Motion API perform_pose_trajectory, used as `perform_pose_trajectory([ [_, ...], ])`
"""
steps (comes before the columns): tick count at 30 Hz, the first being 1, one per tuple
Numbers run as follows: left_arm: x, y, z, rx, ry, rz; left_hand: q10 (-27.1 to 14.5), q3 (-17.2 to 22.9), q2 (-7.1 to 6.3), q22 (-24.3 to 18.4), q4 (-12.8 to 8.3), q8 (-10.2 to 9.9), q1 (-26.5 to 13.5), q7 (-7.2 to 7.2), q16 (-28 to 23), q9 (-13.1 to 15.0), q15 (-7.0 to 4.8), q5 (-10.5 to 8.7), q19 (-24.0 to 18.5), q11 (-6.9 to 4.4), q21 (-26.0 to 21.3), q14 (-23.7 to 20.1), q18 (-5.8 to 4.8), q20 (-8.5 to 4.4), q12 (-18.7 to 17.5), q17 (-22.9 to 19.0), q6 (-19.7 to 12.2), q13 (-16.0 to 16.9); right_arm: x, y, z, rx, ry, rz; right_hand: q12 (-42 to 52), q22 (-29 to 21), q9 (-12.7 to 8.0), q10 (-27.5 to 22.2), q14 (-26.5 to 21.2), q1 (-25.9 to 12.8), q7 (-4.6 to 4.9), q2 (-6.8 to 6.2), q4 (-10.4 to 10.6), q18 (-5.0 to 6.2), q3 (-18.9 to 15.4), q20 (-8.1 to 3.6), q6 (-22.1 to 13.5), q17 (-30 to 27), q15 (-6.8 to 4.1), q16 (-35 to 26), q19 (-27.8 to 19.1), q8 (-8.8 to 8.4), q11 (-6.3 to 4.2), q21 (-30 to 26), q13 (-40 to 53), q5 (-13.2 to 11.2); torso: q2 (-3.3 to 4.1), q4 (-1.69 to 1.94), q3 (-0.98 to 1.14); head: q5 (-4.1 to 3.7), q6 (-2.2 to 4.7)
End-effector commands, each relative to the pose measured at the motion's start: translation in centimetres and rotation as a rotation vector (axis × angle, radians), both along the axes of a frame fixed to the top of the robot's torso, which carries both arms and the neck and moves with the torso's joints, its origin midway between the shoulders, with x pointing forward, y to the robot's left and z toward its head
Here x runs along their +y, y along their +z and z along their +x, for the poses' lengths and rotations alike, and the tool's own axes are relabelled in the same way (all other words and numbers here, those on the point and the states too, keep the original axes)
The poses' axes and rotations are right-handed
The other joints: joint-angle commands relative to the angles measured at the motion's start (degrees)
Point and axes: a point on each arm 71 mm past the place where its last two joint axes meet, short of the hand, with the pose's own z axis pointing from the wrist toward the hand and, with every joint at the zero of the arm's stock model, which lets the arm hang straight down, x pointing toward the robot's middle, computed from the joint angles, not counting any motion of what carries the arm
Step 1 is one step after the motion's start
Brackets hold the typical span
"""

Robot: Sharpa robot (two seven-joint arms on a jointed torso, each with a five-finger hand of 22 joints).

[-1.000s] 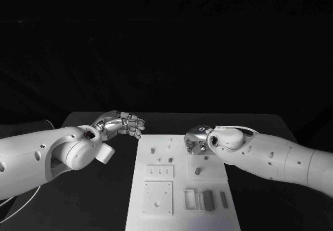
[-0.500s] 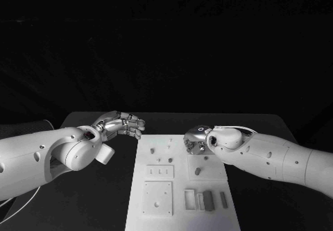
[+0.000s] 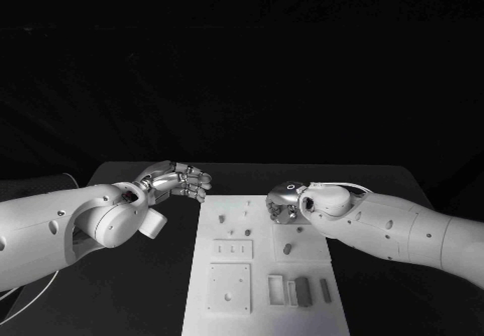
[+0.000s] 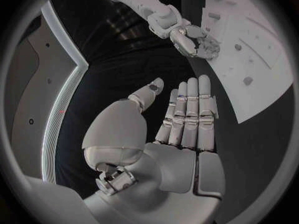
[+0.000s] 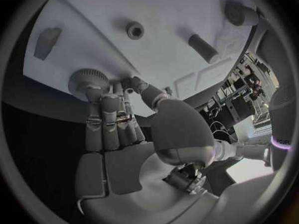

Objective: Assemble the parts on the task board

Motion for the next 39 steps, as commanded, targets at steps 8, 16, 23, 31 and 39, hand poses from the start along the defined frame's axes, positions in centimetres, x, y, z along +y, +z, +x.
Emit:
perform_pose_trajectory([
  [8,-0.1,0.3,0.0,-0.009,-0.005,-0.003,0.0,0.0,-0.55,0.1,-0.2,-0.3,0.0,0.24,-0.2,-0.1,0.08,0.06,-0.1,0.31,-0.2,0.0,1.12,-0.49,-0.3,0.1,-0.4,-0.1,-0.1,-0.4,-0.2,-0.018,0.006,-0.022,0.6,1.3,0.1,2.5,0.8,-1.0,-0.76,0.43,0.4,3.95,7.5,-0.63,2.6,-1.0,-1.11,1.2,1.1,0.74,-0.57,1.3,0.7,0.0,0.07,-0.02,-0.04,0.01,-0.01],
  [16,0.0,0.3,0.0,-0.008,-0.002,-0.002,0.0,0.0,-0.56,0.1,-0.2,-0.3,0.0,0.25,-0.3,-0.1,0.08,0.06,-0.1,0.31,-0.3,0.0,1.11,-0.5,-0.4,0.1,-0.5,-0.1,0.0,0.1,-0.5,-0.069,-0.005,0.004,0.9,1.3,0.4,3.7,1.7,-3.0,-1.26,0.95,0.6,3.95,8.4,-1.2,3.8,-1.0,-1.6,2.5,1.9,1.17,-1.07,2.3,1.0,0.0,0.12,-0.06,-0.04,0.09,0.13],
  [23,0.2,0.3,0.0,-0.008,0.001,-0.001,0.0,0.0,-0.59,0.1,-0.2,-0.3,0.0,0.27,-0.3,-0.1,0.07,0.05,-0.1,0.32,-0.3,0.0,1.11,-0.51,-0.4,0.2,-0.5,-0.1,0.3,0.8,-0.9,-0.128,-0.009,0.025,1.1,1.3,0.6,4.4,2.0,-3.4,-1.52,0.76,0.5,3.95,8.8,-1.46,4.4,-0.8,-1.84,3.4,2.2,1.39,-1.32,2.9,1.1,-0.1,0.14,-0.1,-0.07,0.14,0.23],
  [31,0.2,0.3,0.0,-0.009,0.002,-0.001,0.1,0.0,-0.61,0.1,-0.2,-0.3,0.0,0.27,-0.3,-0.1,0.07,0.05,0.0,0.32,-0.3,0.0,1.1,-0.52,-0.5,0.2,-0.5,-0.1,2.2,2.2,-0.9,-0.243,0.01,0.009,1.2,1.3,0.7,4.9,2.3,-3.3,-1.73,0.15,0.4,3.95,9.0,-1.7,4.9,-0.6,-2.03,4.1,2.6,1.56,-1.51,3.4,1.2,-0.1,0.19,-0.14,-0.03,0.11,0.49],
  [39,0.1,0.3,0.0,-0.009,0.0,-0.002,0.1,0.0,-0.65,0.1,-0.2,-0.3,0.0,0.28,-0.3,-0.2,0.07,0.04,-0.1,0.32,-0.3,0.0,1.09,-0.52,-0.5,0.2,-0.5,-0.1,4.3,2.7,-0.9,-0.318,0.017,0.025,1.4,1.3,0.8,5.7,2.8,-3.5,-2.0,-0.59,0.5,3.95,9.1,-2.07,5.5,-0.2,-2.32,5.1,3.4,1.77,-1.82,4.3,1.4,-0.1,0.2,0.05,-0.07,-0.15,0.81],
])
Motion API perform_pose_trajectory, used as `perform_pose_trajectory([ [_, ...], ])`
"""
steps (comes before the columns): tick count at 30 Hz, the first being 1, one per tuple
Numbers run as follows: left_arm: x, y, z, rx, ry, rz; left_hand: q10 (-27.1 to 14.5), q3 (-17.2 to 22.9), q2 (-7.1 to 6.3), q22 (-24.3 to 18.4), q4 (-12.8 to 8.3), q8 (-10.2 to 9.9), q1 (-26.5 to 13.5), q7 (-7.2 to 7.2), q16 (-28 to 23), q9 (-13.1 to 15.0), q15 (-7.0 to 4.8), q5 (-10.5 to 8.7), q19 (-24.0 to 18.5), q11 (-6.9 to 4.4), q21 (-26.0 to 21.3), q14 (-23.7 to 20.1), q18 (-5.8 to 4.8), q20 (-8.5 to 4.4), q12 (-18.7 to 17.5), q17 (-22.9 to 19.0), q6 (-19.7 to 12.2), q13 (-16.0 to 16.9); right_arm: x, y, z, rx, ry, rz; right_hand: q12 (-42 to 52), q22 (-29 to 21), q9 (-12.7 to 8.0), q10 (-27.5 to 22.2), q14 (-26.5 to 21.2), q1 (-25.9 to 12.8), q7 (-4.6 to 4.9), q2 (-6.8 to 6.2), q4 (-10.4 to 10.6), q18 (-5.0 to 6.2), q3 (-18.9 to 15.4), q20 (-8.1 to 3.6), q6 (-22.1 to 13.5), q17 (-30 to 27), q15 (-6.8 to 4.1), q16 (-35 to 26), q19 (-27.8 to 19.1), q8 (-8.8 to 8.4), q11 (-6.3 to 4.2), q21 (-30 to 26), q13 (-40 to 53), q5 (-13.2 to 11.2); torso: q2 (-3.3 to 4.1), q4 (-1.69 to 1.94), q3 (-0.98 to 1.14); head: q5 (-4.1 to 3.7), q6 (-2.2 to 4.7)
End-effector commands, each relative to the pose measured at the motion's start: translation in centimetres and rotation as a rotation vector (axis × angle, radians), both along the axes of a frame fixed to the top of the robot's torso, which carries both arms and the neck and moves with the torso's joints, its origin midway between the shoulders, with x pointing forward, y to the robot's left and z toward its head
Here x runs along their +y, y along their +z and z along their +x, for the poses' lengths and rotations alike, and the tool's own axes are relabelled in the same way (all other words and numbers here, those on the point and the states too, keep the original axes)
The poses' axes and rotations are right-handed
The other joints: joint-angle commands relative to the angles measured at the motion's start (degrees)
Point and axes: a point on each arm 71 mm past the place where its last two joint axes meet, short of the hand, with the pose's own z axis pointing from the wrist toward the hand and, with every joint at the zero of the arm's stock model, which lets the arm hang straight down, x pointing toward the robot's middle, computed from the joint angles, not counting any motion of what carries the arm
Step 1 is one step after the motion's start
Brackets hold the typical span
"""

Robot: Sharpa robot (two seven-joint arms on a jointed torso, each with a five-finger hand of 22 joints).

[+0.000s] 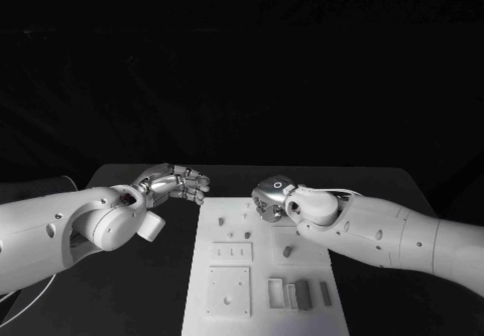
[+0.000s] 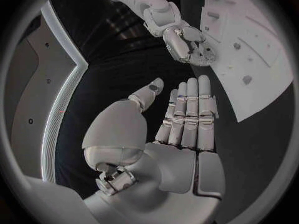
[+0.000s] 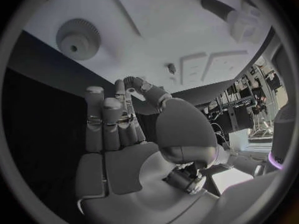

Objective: Assemble the parts on the task board

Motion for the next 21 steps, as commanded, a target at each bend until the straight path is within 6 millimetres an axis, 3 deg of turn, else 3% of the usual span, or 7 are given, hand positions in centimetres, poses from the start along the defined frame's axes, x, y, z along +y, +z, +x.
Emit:
perform_pose_trajectory([
  [1,-0.2,0.2,0.0,-0.009,-0.007,-0.004,0.1,0.0,-0.65,0.1,-0.2,-0.3,0.0,0.08,-0.3,-0.1,0.07,0.04,0.0,0.32,-0.3,0.0,0.65,-0.53,-0.3,0.1,-0.3,-0.1,0.5,0.5,0.3,-0.099,-0.024,-0.003,0.1,1.3,0.9,0.3,0.1,0.3,-1.37,-0.55,0.0,4.9,0.4,-0.11,1.8,0.1,-0.1,0.3,0.2,0.18,-0.1,0.3,-0.1,0.2,0.04,0.14,-0.02,-0.1,0.18],
  [21,-0.5,0.2,0.1,-0.006,-0.014,-0.003,0.0,0.0,-0.73,0.1,-0.2,-0.4,0.0,0.13,-0.4,-0.1,0.09,0.03,-0.1,0.37,-0.4,0.0,0.61,-0.53,-0.4,0.1,-0.4,-0.1,3.1,0.1,1.0,-0.131,-0.033,0.005,-0.1,1.2,0.9,0.3,0.1,0.7,-1.4,-1.01,-0.2,4.9,0.7,-0.16,1.8,0.1,-0.13,0.4,0.2,0.13,-0.12,0.4,-0.1,0.2,0.06,0.25,-0.15,0.05,0.81],
])
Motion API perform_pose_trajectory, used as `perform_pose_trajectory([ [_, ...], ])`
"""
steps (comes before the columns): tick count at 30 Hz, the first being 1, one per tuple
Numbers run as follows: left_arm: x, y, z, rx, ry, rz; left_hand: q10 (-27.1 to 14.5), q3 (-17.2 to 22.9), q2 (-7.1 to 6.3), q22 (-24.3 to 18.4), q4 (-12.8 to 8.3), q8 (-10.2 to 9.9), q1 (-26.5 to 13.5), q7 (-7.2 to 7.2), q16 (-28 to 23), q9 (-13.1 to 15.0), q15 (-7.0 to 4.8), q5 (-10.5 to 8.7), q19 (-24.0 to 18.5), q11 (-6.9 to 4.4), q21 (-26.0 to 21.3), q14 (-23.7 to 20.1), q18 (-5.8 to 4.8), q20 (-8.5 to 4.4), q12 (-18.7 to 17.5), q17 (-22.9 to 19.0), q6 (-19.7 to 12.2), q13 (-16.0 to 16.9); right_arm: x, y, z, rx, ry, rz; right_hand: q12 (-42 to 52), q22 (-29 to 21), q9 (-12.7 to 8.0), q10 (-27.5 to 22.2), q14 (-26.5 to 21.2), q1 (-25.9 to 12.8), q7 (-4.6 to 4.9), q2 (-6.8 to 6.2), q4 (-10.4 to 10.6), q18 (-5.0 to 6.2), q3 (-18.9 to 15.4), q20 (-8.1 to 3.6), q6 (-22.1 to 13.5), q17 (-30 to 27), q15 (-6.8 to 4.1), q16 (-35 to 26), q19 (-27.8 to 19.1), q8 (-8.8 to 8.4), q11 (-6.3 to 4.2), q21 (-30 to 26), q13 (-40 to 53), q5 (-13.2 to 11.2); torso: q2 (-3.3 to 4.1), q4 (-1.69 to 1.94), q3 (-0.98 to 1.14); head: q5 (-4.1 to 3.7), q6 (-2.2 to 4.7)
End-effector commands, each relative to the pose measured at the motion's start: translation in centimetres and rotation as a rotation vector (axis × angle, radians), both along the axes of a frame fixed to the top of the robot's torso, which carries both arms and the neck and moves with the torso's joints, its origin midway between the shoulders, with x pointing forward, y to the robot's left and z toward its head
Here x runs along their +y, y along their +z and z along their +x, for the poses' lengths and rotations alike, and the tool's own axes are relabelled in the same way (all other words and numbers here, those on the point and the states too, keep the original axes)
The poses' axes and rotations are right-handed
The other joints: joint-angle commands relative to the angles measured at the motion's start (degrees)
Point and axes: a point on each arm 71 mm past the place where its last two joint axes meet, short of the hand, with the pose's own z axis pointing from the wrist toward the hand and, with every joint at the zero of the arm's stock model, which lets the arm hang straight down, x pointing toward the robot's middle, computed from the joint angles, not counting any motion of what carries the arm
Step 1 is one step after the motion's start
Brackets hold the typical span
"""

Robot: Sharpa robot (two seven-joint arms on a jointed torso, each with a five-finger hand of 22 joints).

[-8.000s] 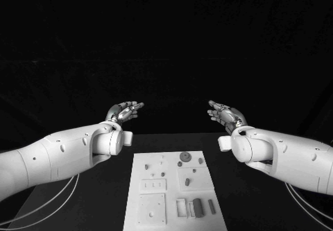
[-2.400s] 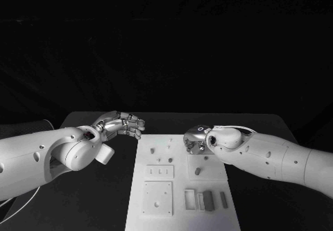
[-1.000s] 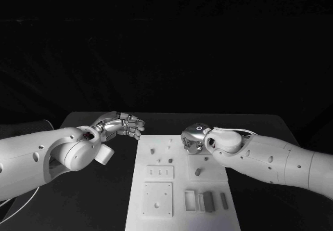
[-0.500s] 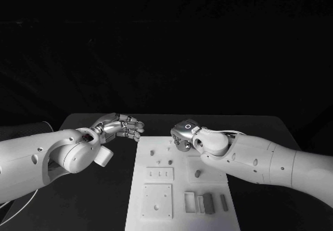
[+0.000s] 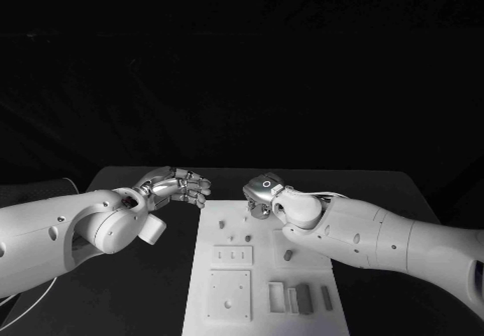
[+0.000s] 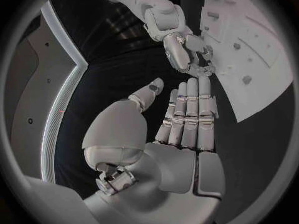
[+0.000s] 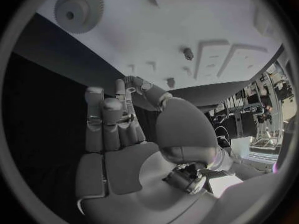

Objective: Assemble the parts on the task board

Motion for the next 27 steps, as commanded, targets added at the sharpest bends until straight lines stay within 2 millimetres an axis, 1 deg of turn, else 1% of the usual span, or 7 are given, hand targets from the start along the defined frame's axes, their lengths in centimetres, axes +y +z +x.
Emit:
perform_pose_trajectory([
  [1,-0.29,0.2,0.04,-0.007,-0.011,-0.004,0.0,0.0,-0.73,0.1,-0.2,-0.4,0.0,0.13,-0.3,-0.1,0.09,0.03,-0.1,0.37,-0.4,0.0,1.01,-0.52,-0.4,0.1,-0.4,-0.1,0.29,-0.11,-0.06,-0.022,0.004,-0.001,-0.1,1.2,0.8,0.3,-0.1,0.3,-1.1,-0.19,0.0,4.9,0.4,-0.19,1.4,0.0,-0.33,0.4,0.1,0.08,-0.12,0.4,-0.1,0.2,0.0,0.01,-0.03,0.1,0.04],
  [6,-0.32,0.2,0.08,-0.007,-0.01,-0.004,0.0,0.0,-0.74,0.1,-0.2,-0.4,0.0,0.15,-0.4,-0.1,0.09,0.03,-0.1,0.38,-0.4,0.0,1.01,-0.53,-0.4,0.1,-0.5,-0.1,0.39,-0.31,0.03,-0.014,0.006,-0.003,-0.1,1.2,0.8,0.3,-0.1,0.3,-1.1,-0.18,0.0,4.9,0.5,-0.19,1.4,0.0,-0.33,0.4,0.1,0.07,-0.12,0.4,-0.1,0.2,0.03,-0.02,0.0,0.35,-0.01],
  [10,-0.41,0.24,0.09,-0.008,-0.012,-0.004,0.0,-0.1,-0.77,0.1,-0.2,-0.4,-0.1,0.15,-0.4,-0.1,0.09,0.03,-0.1,0.39,-0.4,0.0,1.0,-0.52,-0.5,0.1,-0.5,-0.1,0.62,-0.4,0.08,-0.011,0.008,-0.005,-0.1,1.2,0.8,0.4,-0.2,0.4,-1.1,-0.12,0.1,4.9,0.5,-0.18,1.4,0.0,-0.33,0.4,0.1,0.07,-0.12,0.4,-0.1,0.2,0.08,-0.09,-0.03,0.21,0.0],
  [17,-0.62,0.28,0.16,-0.01,-0.015,-0.004,0.0,-0.1,-0.79,0.1,-0.2,-0.4,-0.1,0.17,-0.4,-0.1,0.1,0.03,-0.1,0.4,-0.4,-0.1,0.99,-0.53,-0.5,0.1,-0.5,-0.1,0.62,-0.58,0.22,-0.005,0.002,-0.003,-0.1,1.2,0.8,0.4,-0.2,0.4,-1.1,-0.1,0.1,4.9,0.5,-0.18,1.4,0.0,-0.32,0.4,0.1,0.06,-0.11,0.4,-0.1,0.2,0.04,-0.07,0.02,0.35,-0.04],
  [22,-0.53,0.52,0.21,-0.014,-0.012,-0.003,0.0,-0.1,-0.82,0.1,-0.3,-0.4,-0.1,0.17,-0.4,-0.1,0.1,0.02,-0.1,0.4,-0.4,-0.1,0.99,-0.53,-0.5,0.1,-0.5,-0.1,0.63,-0.61,0.37,-0.003,-0.002,-0.004,-0.1,1.2,0.8,0.4,-0.1,0.4,-1.1,-0.05,0.1,4.9,0.6,-0.17,1.5,0.0,-0.33,0.4,0.1,0.06,-0.12,0.4,-0.1,0.2,0.15,-0.16,0.02,0.45,0.13],
  [25,-0.64,0.55,0.22,-0.015,-0.014,-0.004,0.0,-0.1,-0.84,0.1,-0.3,-0.4,0.0,0.17,-0.4,-0.1,0.1,0.02,-0.1,0.4,-0.4,-0.1,0.99,-0.53,-0.5,0.1,-0.5,-0.1,0.68,-0.64,0.44,0.0,-0.001,-0.003,-0.1,1.2,0.8,0.4,-0.1,0.4,-1.1,-0.04,0.1,4.9,0.6,-0.17,1.5,0.0,-0.33,0.4,0.1,0.06,-0.12,0.5,-0.1,0.2,0.09,-0.11,0.02,0.43,-0.03],
  [27,-0.68,0.66,0.19,-0.016,-0.017,-0.005,0.0,-0.1,-0.84,0.1,-0.3,-0.4,0.0,0.17,-0.4,-0.1,0.1,0.02,-0.1,0.41,-0.4,-0.1,0.99,-0.53,-0.5,0.2,-0.5,-0.1,0.73,-0.65,0.38,0.002,0.002,-0.002,-0.1,1.2,0.8,0.4,-0.1,0.4,-1.1,-0.03,0.1,4.9,0.6,-0.17,1.5,0.0,-0.33,0.4,0.1,0.06,-0.12,0.5,-0.1,0.2,0.09,-0.01,0.0,0.4,0.15],
])
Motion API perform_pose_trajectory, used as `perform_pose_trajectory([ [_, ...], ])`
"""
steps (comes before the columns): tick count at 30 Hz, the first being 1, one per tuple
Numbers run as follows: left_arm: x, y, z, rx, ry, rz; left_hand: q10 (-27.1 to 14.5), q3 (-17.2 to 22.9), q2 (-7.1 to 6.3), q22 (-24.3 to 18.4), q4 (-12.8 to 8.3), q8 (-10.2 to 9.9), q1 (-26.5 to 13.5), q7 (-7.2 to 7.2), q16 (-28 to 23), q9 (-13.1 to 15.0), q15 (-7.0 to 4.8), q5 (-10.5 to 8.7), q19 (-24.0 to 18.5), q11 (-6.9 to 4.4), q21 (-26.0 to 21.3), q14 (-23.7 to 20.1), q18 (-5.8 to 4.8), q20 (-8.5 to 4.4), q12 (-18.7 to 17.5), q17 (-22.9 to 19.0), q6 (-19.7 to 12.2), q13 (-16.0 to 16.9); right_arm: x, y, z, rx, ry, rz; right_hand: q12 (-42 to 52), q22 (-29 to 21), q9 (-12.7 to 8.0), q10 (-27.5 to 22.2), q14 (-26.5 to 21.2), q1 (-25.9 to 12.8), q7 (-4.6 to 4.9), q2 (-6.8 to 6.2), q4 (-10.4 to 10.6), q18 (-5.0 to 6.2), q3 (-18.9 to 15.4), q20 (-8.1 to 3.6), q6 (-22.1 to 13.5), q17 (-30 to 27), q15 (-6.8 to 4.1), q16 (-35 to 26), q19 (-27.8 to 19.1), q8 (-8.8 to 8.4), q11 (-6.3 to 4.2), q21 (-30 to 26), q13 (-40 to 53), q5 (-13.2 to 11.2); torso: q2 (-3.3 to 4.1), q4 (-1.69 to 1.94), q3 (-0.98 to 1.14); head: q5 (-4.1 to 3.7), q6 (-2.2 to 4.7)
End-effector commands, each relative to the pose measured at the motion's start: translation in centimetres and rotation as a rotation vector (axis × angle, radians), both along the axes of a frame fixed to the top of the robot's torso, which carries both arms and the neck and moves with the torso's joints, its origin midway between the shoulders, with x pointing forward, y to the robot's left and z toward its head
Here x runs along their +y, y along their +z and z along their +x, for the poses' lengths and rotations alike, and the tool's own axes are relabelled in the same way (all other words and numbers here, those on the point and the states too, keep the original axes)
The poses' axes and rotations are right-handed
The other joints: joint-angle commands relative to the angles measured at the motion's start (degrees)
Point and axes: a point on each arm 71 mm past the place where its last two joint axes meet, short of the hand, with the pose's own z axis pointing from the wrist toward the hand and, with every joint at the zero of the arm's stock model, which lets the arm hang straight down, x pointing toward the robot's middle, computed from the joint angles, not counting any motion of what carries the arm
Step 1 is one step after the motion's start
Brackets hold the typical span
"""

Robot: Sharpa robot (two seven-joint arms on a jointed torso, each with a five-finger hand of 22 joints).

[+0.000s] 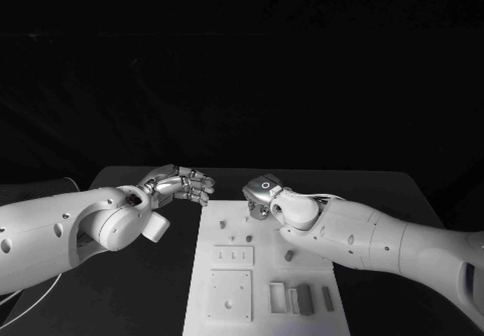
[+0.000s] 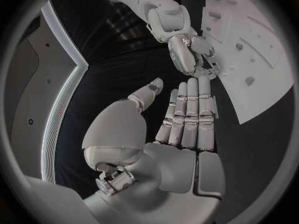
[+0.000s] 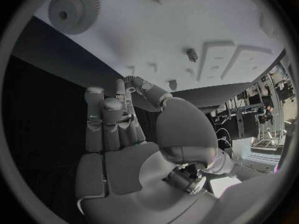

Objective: Assemble the parts on the task board

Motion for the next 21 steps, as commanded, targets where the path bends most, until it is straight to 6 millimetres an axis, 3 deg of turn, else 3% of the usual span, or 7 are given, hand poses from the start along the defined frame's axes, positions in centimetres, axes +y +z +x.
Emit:
perform_pose_trajectory([
  [1,-0.21,0.3,-0.05,-0.009,-0.01,-0.005,0.0,-0.1,-0.61,0.1,-0.3,-0.2,0.2,-0.03,-0.3,-0.1,0.1,0.02,0.1,0.41,-0.2,-0.1,0.57,-0.31,-0.3,0.1,-0.3,-0.1,0.22,-0.03,-0.11,0.003,0.013,0.001,-0.1,1.2,0.1,0.4,0.0,0.6,-0.96,0.2,0.1,4.9,0.3,-0.37,1.4,0.1,-0.2,0.3,0.0,0.31,-0.11,0.2,-0.1,0.2,0.03,0.08,0.0,0.08,0.01],
  [21,-0.26,0.7,0.06,-0.018,-0.009,-0.005,0.0,-0.1,-0.73,0.1,-0.3,-0.2,0.2,-0.02,-0.4,-0.1,0.12,0.02,0.1,0.43,-0.3,-0.1,0.55,-0.3,-0.4,0.2,-0.3,-0.1,0.5,-0.26,0.07,0.02,0.007,0.001,-0.1,1.2,0.1,0.4,0.0,0.6,-0.95,0.24,0.1,4.9,0.3,-0.34,1.4,0.1,-0.21,0.4,0.0,0.28,-0.11,0.3,-0.1,0.2,-0.01,-0.13,0.0,0.99,-0.79],
])
